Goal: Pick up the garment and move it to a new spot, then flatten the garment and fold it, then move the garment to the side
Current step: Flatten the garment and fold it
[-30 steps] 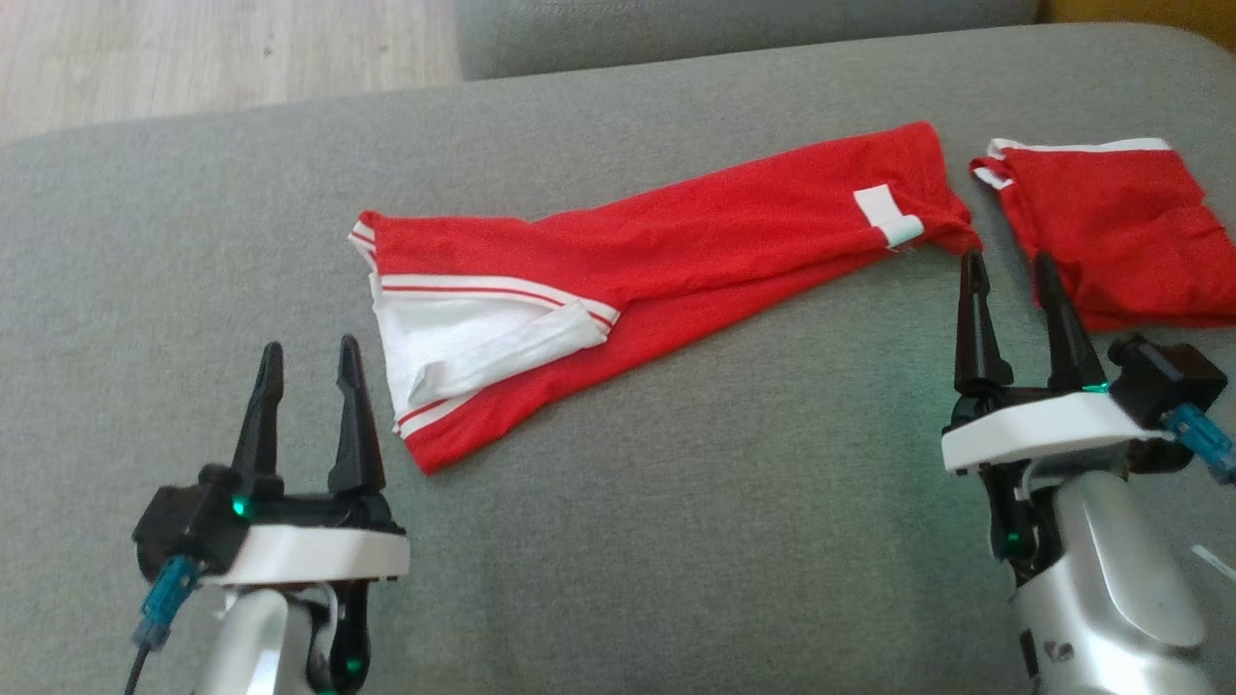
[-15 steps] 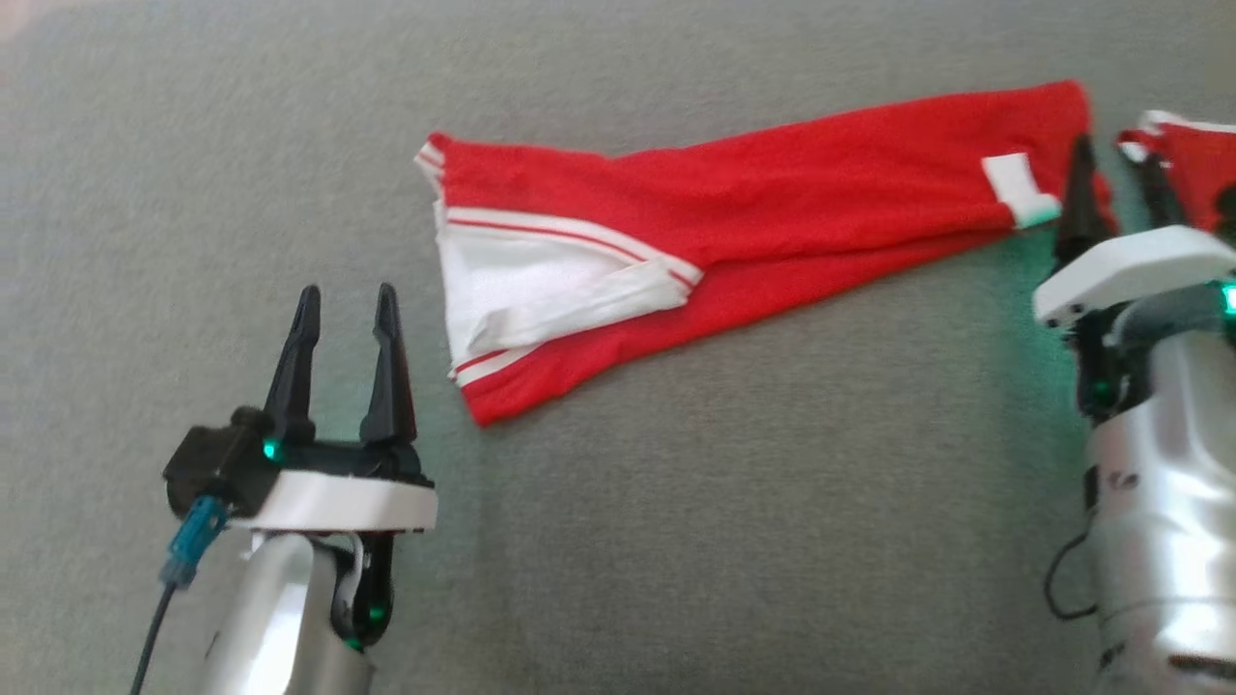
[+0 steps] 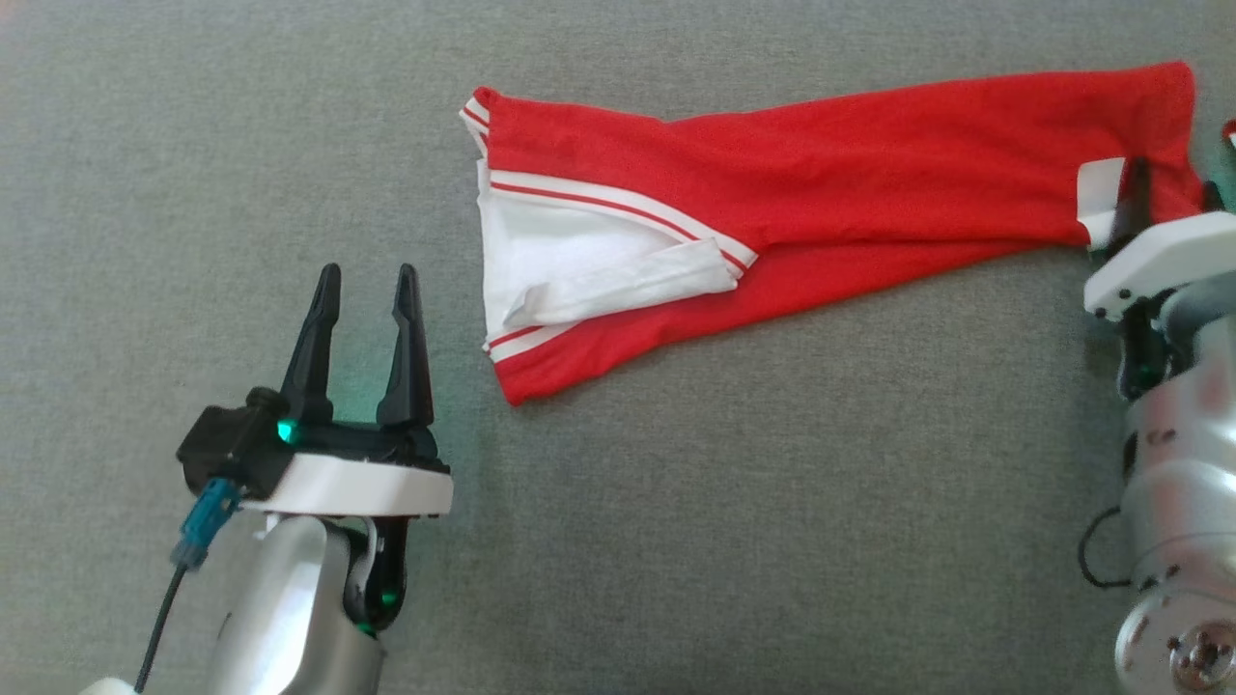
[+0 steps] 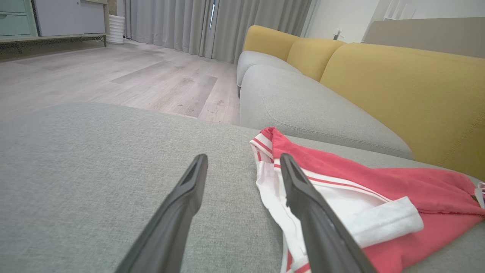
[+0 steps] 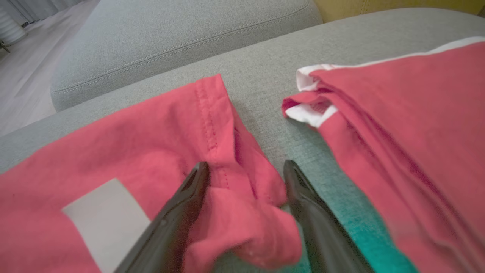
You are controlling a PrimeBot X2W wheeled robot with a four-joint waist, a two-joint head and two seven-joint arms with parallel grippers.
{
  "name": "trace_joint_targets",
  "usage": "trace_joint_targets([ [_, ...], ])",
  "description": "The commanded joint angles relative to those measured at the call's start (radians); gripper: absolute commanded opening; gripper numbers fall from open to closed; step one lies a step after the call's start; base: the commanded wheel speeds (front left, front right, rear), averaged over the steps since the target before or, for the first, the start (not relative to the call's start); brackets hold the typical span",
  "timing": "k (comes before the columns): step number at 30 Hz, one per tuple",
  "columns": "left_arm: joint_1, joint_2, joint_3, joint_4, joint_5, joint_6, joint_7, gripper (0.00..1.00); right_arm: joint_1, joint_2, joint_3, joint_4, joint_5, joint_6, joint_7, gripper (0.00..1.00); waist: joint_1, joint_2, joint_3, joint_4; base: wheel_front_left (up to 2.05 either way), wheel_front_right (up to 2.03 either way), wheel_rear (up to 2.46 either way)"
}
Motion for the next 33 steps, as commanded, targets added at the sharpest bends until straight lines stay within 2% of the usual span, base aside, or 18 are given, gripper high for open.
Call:
trace_joint_targets([
  [1, -0.035, 0.008, 0.028, -0.029, -0.004, -0.004, -0.005, 1.0, -0.02, 0.021, 0.007, 0.008, -0.015, -0.001, 0.0, 1.0, 0.0, 0.0, 0.003, -0.005, 0.0, 0.0, 0.0],
  [3, -0.037, 0.008, 0.029, -0.026, -0.002, -0.004, -0.005, 1.0, -0.033, 0.032, 0.005, 0.04, -0.029, -0.001, -0.008, 1.0, 0.0, 0.0, 0.004, -0.013, 0.0, 0.0, 0.0],
  [4, -0.037, 0.008, 0.03, -0.023, -0.001, -0.004, -0.005, 1.0, -0.04, 0.037, 0.009, 0.055, -0.033, -0.001, -0.017, 0.75, 0.0, 0.0, 0.002, -0.018, 0.0, 0.0, 0.0],
  [5, -0.037, 0.008, 0.031, -0.021, 0.0, -0.005, -0.005, 1.0, -0.047, 0.041, 0.015, 0.067, -0.034, -0.001, -0.033, 0.0, 0.0, 0.0, 0.0, -0.023, 0.0, 0.0, 0.0],
  [13, -0.023, 0.008, 0.042, -0.007, 0.005, -0.005, -0.005, 1.0, -0.076, 0.053, 0.081, 0.139, 0.002, -0.001, -0.175, 0.0, 0.0, 0.0, -0.05, -0.071, 0.0, 0.0, 0.0],
  [17, -0.013, 0.008, 0.042, -0.002, 0.004, -0.005, -0.005, 1.0, -0.093, 0.054, 0.172, 0.172, 0.073, -0.001, -0.204, 0.0, 0.0, 0.0, -0.087, -0.081, 0.0, 0.0, 0.0],
  [21, -0.001, 0.008, 0.037, 0.0, -0.003, -0.005, -0.005, 1.0, -0.09, 0.054, 0.34, 0.127, 0.209, -0.001, -0.208, 0.0, 0.0, 0.0, -0.128, -0.074, 0.0, 0.0, 0.0],
  [26, 0.024, 0.008, 0.04, -0.001, -0.018, -0.005, -0.005, 1.0, 0.008, 0.054, 0.596, -0.021, 0.403, -0.001, -0.208, 0.0, 0.0, 0.0, -0.183, -0.038, 0.0, 0.0, 0.0],
  [27, 0.04, 0.008, 0.041, 0.0, -0.02, -0.003, -0.005, 1.0, 0.047, 0.054, 0.681, -0.072, 0.462, -0.001, -0.209, 0.0, 0.0, 0.0, -0.204, -0.018, 0.0, 0.0, 0.0],
  [33, 0.083, 0.008, 0.042, 0.004, -0.028, 0.002, -0.005, 1.0, 0.129, 0.054, 0.878, -0.165, 0.585, -0.001, -0.204, 0.0, 0.0, 0.0, -0.254, 0.05, 0.0, 0.0, 0.0],
])
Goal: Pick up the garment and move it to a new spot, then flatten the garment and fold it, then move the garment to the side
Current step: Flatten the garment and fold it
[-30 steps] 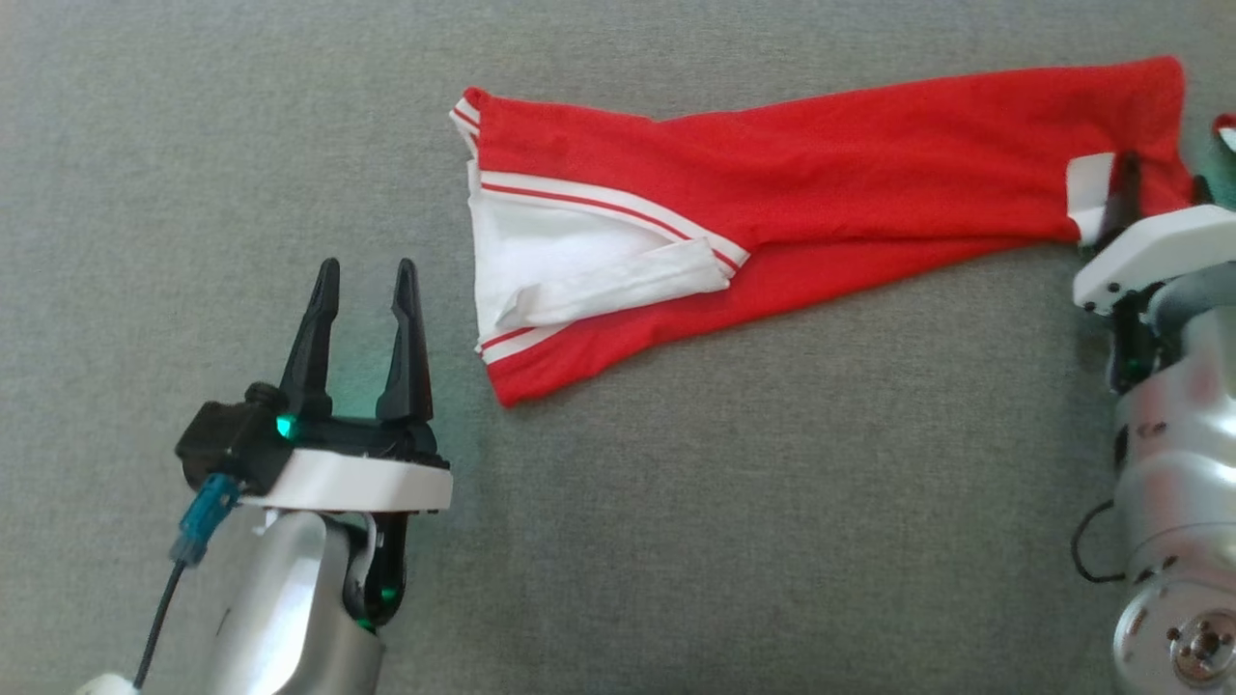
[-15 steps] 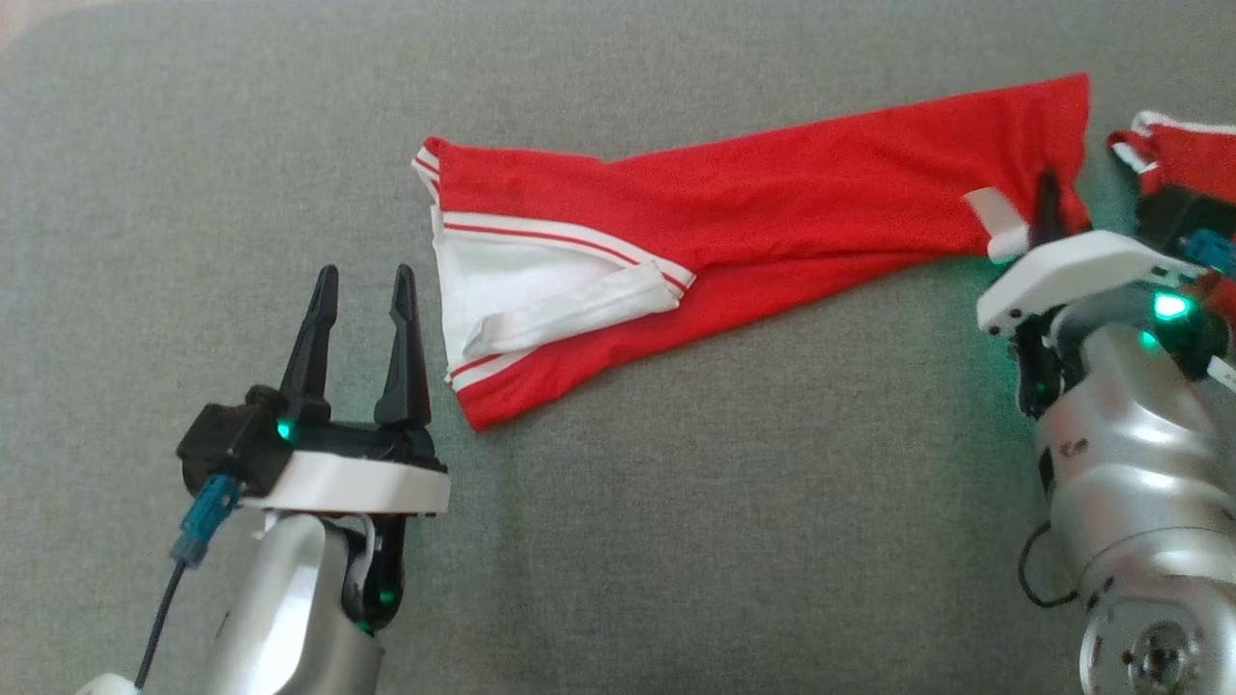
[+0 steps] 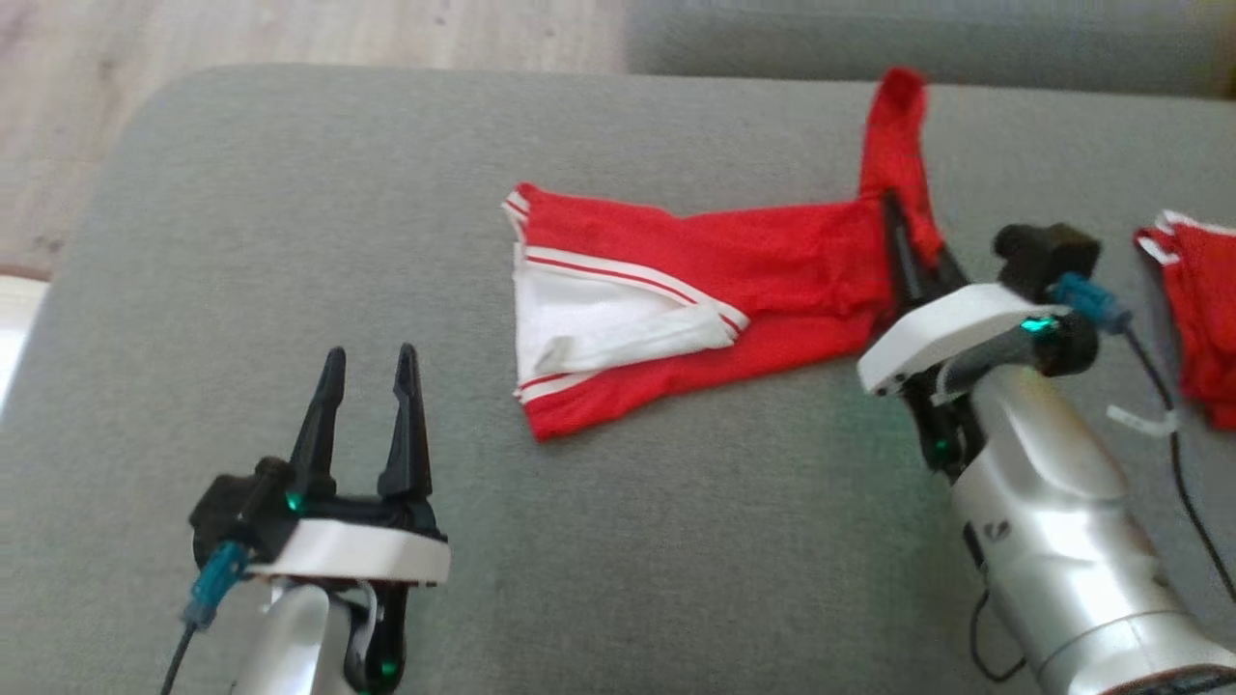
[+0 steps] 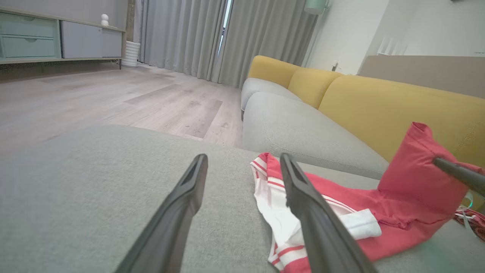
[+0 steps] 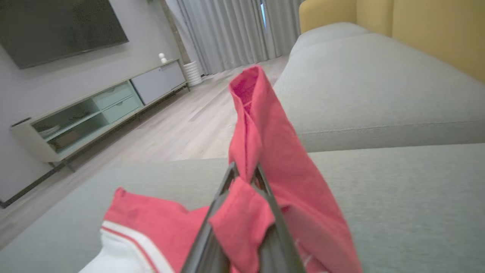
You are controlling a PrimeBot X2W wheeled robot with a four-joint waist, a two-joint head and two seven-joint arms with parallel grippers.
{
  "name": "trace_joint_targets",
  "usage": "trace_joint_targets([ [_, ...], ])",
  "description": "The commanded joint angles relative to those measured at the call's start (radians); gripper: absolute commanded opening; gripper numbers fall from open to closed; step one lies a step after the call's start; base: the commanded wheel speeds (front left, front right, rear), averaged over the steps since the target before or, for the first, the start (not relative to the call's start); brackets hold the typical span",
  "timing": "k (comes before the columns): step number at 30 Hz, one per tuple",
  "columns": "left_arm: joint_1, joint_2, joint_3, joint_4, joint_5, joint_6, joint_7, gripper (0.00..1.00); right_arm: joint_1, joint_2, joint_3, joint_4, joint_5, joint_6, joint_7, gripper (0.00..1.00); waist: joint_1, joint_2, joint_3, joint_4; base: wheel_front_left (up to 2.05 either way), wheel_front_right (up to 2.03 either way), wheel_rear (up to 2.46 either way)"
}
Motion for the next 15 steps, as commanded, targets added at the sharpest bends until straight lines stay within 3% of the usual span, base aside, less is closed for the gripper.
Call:
trace_joint_targets([
  [1, -0.012, 0.008, 0.037, -0.028, -0.011, 0.001, -0.005, 1.0, -0.016, 0.018, 0.047, -0.05, 0.025, -0.001, -0.003, 0.0, 0.0002, 0.0, -0.031, 0.044, 0.0, 0.0, 0.0],
  [15, 0.022, 0.008, -0.003, -0.019, -0.034, 0.009, -0.005, 1.0, -0.005, 0.018, 0.233, -0.027, 0.192, -0.001, 0.021, 0.0, 0.0002, 0.0, -0.041, 0.221, 0.0, 0.0, 0.0],
])
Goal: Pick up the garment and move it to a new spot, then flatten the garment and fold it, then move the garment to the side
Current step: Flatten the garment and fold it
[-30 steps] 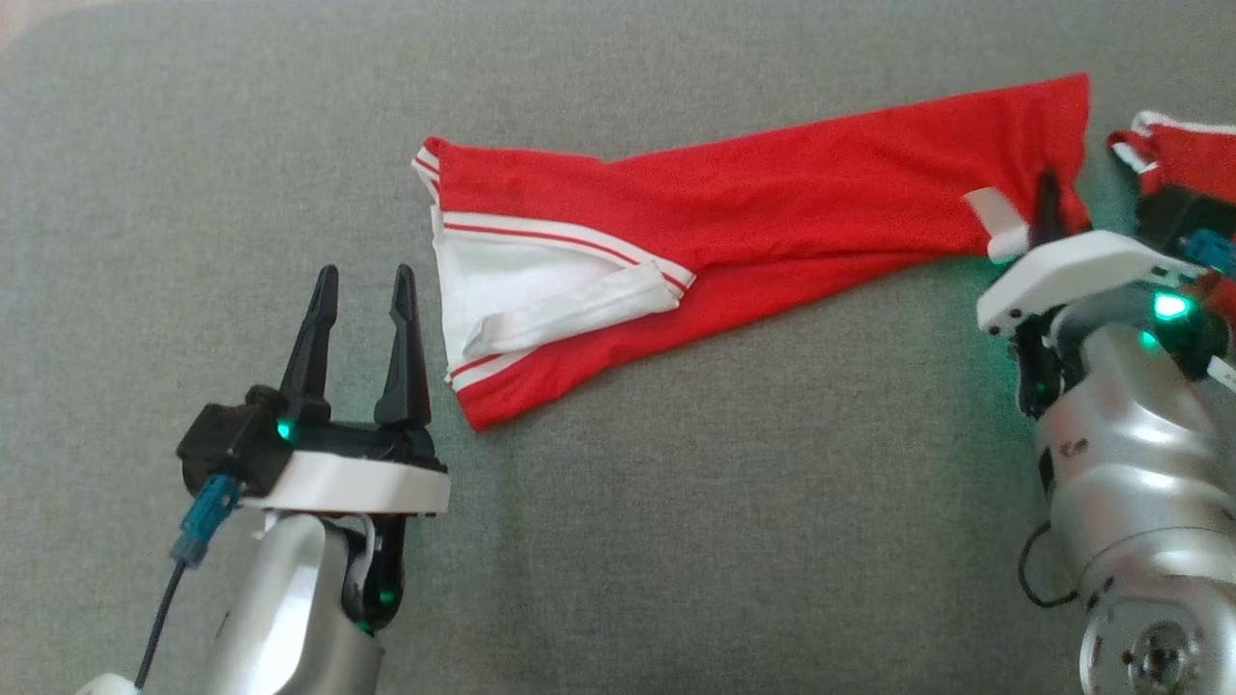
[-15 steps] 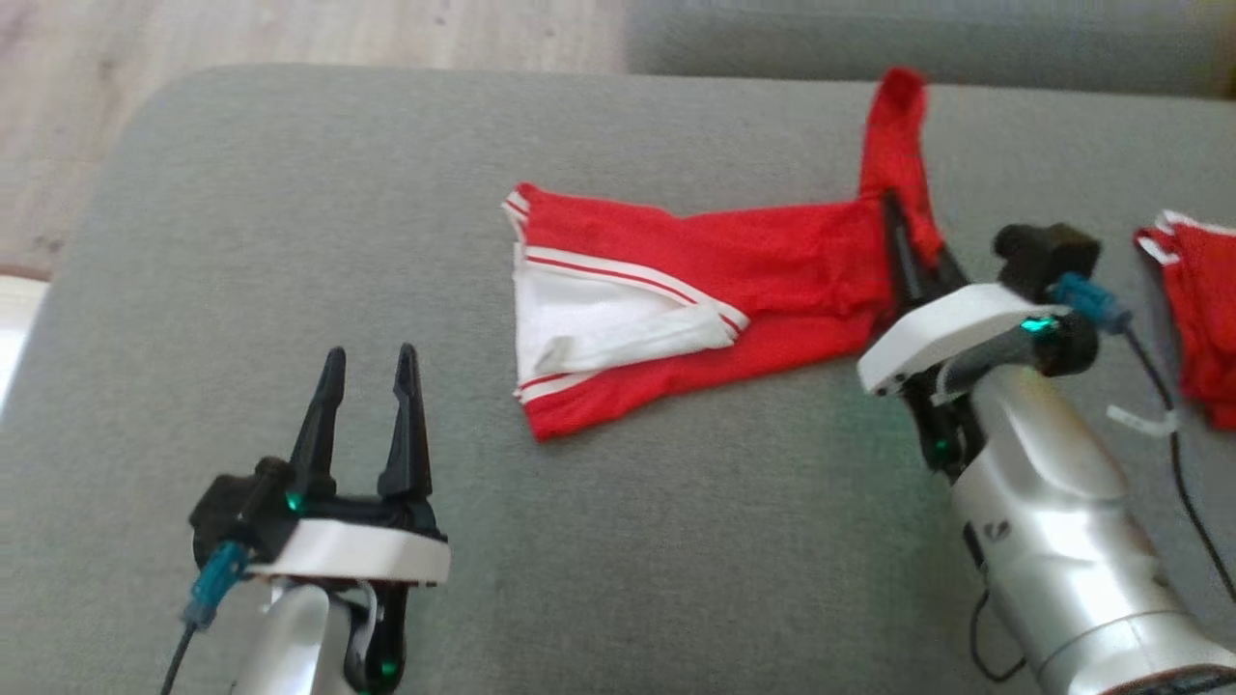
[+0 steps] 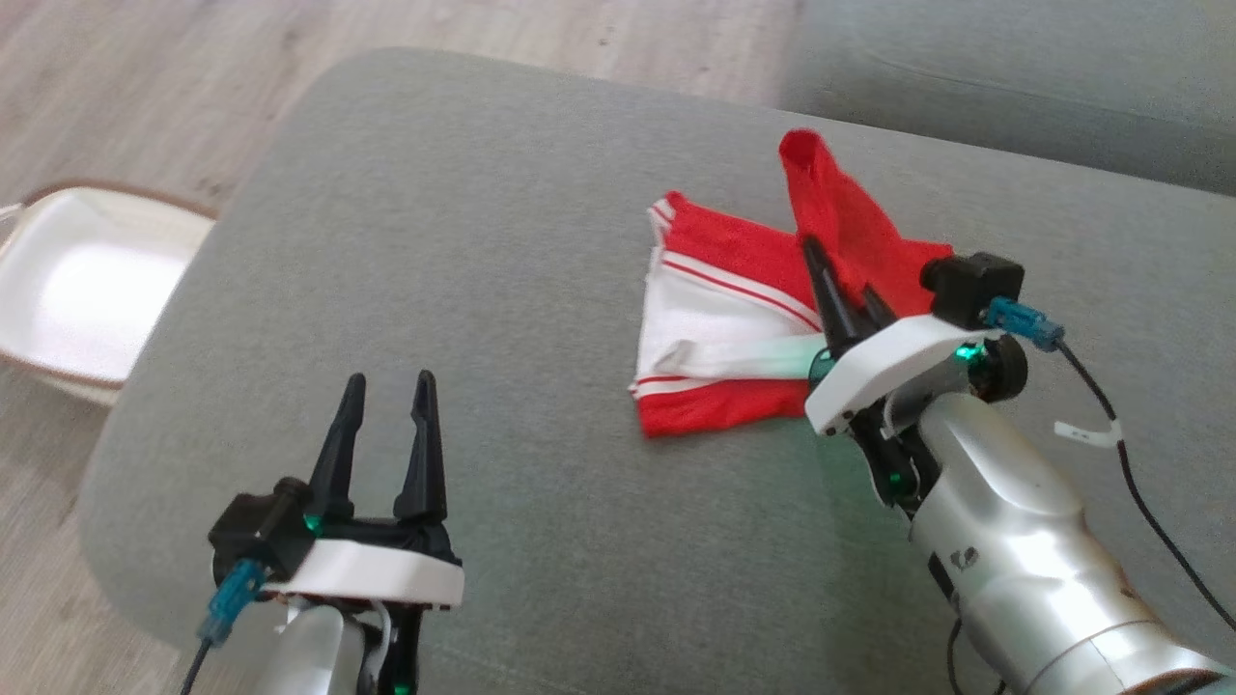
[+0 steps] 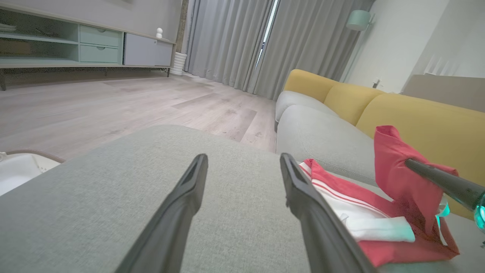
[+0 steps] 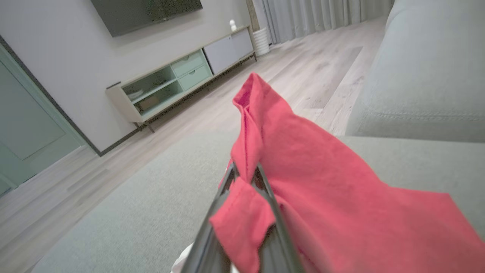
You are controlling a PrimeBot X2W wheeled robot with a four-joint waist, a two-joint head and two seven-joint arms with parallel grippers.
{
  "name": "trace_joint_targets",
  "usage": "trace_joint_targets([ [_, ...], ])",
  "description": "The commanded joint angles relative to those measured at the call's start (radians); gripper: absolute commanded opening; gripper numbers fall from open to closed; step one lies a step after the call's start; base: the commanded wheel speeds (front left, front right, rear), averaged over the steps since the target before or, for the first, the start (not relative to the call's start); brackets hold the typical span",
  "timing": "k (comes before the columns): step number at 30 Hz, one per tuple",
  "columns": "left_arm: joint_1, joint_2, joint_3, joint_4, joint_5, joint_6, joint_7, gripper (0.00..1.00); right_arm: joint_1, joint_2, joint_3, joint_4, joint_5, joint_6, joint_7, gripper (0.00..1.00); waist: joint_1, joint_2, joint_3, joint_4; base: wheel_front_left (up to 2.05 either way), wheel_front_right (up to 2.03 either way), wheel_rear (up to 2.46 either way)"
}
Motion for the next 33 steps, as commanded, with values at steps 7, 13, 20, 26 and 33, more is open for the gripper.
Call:
trace_joint_targets([
  [7, -0.003, 0.008, 0.008, -0.019, -0.016, 0.009, -0.005, 1.0, -0.032, 0.018, 0.07, 0.053, 0.056, -0.001, -0.017, 0.0, 0.0001, 0.0, 0.011, 0.115, 0.0, 0.0, 0.0],
  [13, 0.0, 0.008, 0.002, -0.007, -0.018, 0.009, -0.005, 1.0, -0.023, 0.018, 0.169, 0.061, 0.135, -0.001, -0.006, 1.0, 0.0001, 0.0, 0.019, 0.146, 0.0, 0.0, 0.0],
  [20, 0.003, 0.008, 0.023, -0.008, -0.007, 0.01, -0.005, 1.0, -0.03, 0.018, 0.258, 0.012, 0.231, -0.001, -0.02, 1.0, 0.0001, 0.0, 0.008, 0.085, 0.0, 0.0, 0.0],
  [26, -0.011, 0.008, 0.043, -0.058, -0.002, 0.006, -0.005, 1.0, -0.097, 0.018, 0.174, 0.085, 0.144, -0.001, -0.033, 1.0, 0.0001, 0.0, -0.001, -0.032, 0.0, 0.0, 0.0],
  [33, -0.035, 0.008, 0.069, -0.137, 0.001, 0.009, -0.005, 1.0, -0.05, -0.027, -0.059, -0.019, -0.124, -0.001, -0.034, 1.0, 0.0001, 0.0, 0.006, -0.17, 0.0, 0.0, 0.0],
])
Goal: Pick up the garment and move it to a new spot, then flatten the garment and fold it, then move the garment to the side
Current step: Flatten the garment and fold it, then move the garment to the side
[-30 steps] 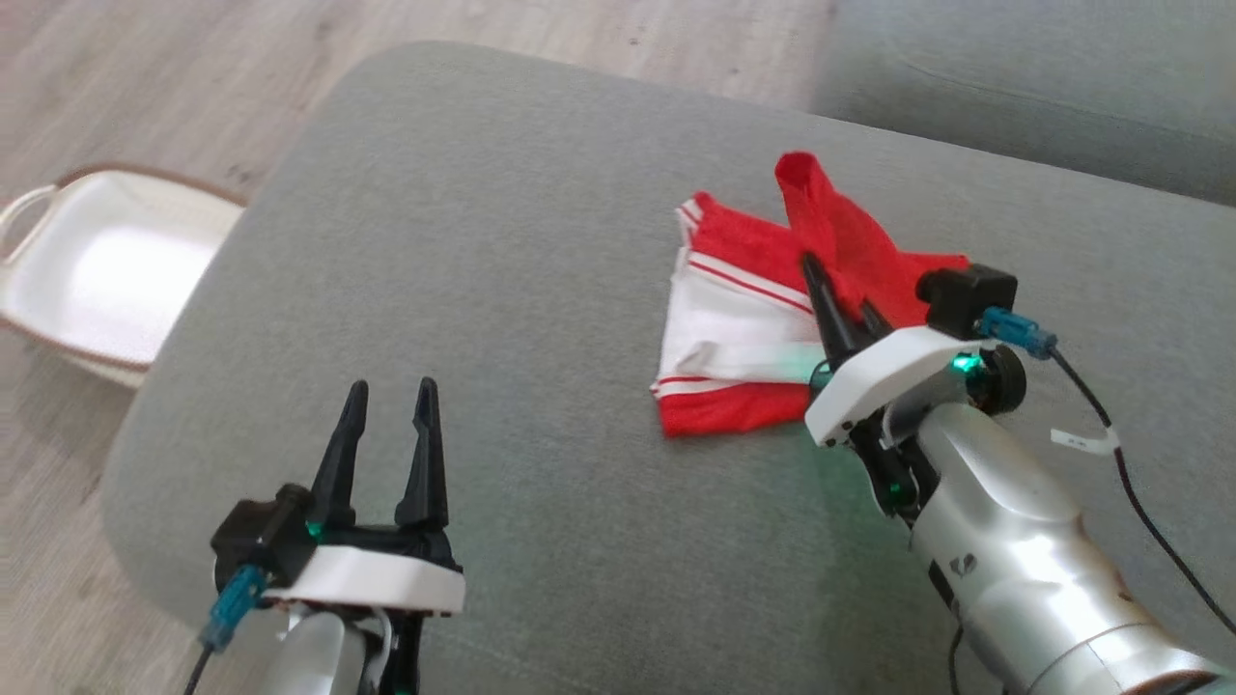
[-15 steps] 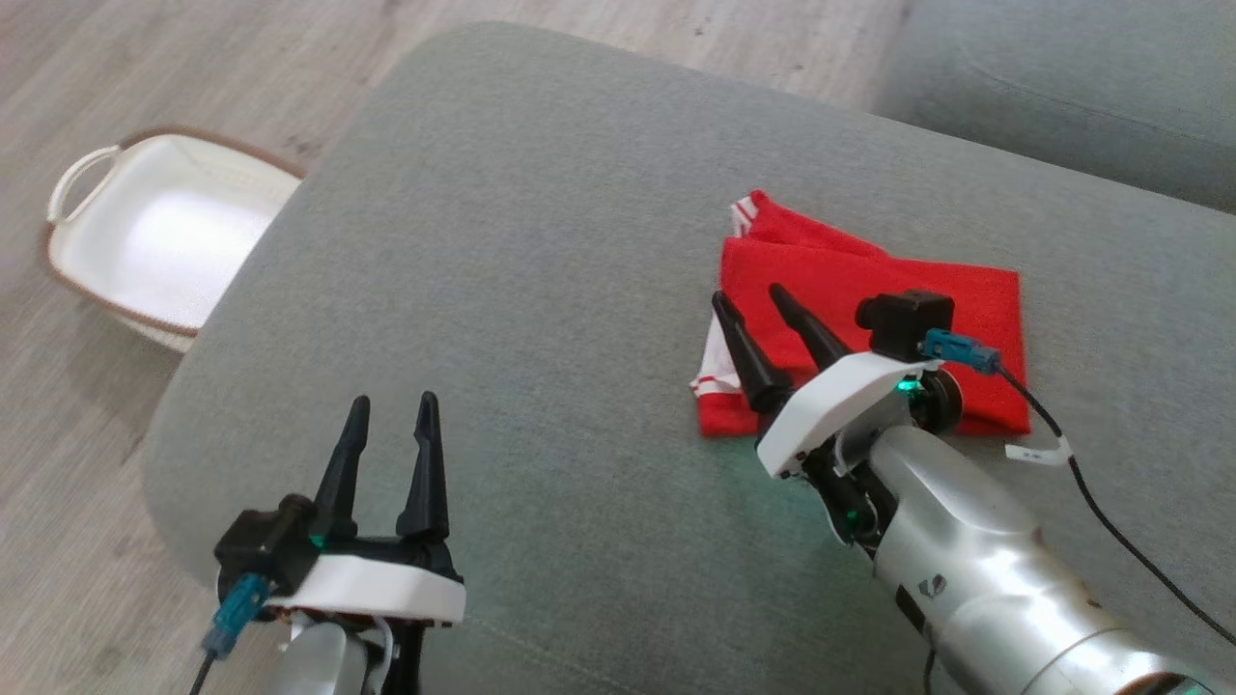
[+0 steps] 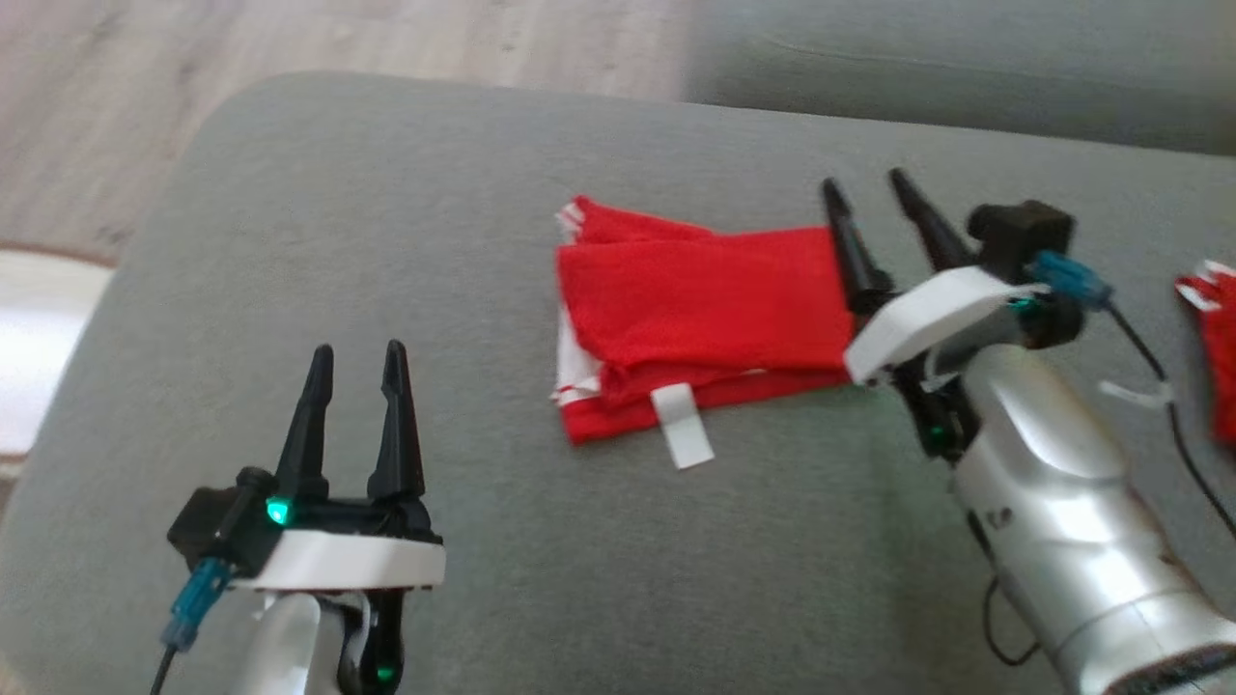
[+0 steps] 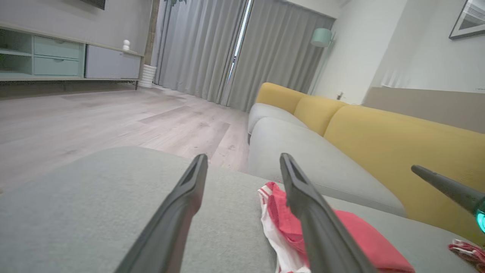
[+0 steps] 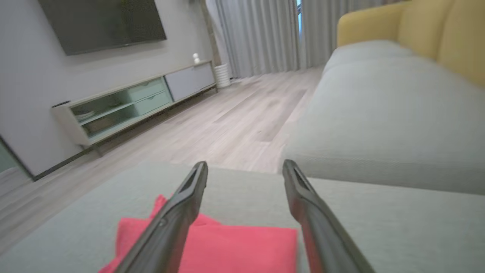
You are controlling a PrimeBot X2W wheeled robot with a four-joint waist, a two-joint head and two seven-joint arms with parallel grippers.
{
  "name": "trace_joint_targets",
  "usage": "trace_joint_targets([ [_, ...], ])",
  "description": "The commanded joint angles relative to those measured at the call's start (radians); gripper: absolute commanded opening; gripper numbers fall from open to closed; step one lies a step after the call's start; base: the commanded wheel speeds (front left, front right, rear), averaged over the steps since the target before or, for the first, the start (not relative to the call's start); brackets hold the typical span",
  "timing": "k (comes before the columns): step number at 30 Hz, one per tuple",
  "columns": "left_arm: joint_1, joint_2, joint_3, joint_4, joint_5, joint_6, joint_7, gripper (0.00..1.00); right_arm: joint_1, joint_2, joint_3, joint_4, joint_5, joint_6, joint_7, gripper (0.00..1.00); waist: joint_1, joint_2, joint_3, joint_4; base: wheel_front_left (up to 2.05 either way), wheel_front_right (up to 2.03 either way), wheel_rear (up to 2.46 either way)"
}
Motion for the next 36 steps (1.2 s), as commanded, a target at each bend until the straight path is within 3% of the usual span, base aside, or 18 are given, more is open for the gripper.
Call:
trace_joint_targets([
  [1, -0.054, 0.007, 0.042, -0.044, 0.008, 0.004, -0.005, 1.0, 0.037, -0.002, -0.042, -0.073, -0.065, -0.001, -0.012, 1.0, 0.0, 0.0, 0.006, -0.082, 0.0, 0.0, 0.0],
  [9, -0.074, 0.007, 0.074, -0.063, 0.029, 0.002, -0.005, 1.0, 0.199, 0.018, -0.237, -0.308, -0.27, -0.001, -0.012, 1.0, 0.0, 0.0, 0.019, -0.181, 0.0, 0.0, 0.0],
  [16, -0.058, 0.007, 0.101, -0.062, 0.033, -0.002, -0.005, 1.0, 0.332, 0.045, -0.35, -0.466, -0.313, -0.001, -0.012, 1.0, 0.0, 0.0, 0.022, -0.228, 0.0, 0.0, 0.0],
  [28, -0.017, 0.007, 0.117, -0.06, 0.025, -0.002, -0.005, 1.0, 0.411, 0.047, -0.331, -0.522, -0.295, -0.001, -0.012, 1.0, 0.0, 0.0, 0.021, -0.243, 0.0, 0.0, 0.0],
  [36, -0.048, 0.007, 0.088, -0.07, 0.023, -0.003, -0.005, 1.0, 0.359, 0.047, -0.323, -0.51, -0.318, -0.001, -0.004, 1.0, 0.0, 0.0, 0.065, -0.196, 0.0, 0.0, 0.0],
])
